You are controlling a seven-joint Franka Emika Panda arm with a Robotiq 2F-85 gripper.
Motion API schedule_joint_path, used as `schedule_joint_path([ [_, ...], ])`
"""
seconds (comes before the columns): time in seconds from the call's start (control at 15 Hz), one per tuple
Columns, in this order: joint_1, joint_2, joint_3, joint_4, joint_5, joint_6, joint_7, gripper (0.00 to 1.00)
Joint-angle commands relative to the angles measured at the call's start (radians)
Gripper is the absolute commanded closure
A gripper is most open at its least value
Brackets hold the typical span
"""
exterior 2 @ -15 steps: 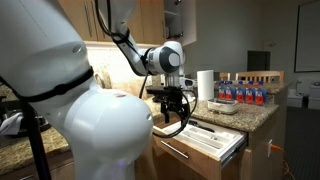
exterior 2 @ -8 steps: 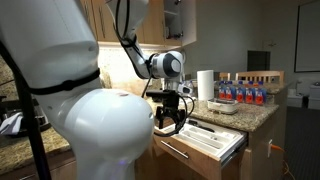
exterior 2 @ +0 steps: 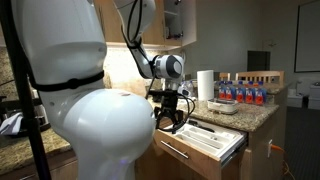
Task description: Close the open drawer
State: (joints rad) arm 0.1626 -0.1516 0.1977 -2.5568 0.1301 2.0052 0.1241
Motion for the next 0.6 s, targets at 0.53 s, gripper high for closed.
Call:
schedule_joint_path([
  [0.53,0.020,0.070,0.007,-0.006,0.035,0.146,0.035,0.00],
])
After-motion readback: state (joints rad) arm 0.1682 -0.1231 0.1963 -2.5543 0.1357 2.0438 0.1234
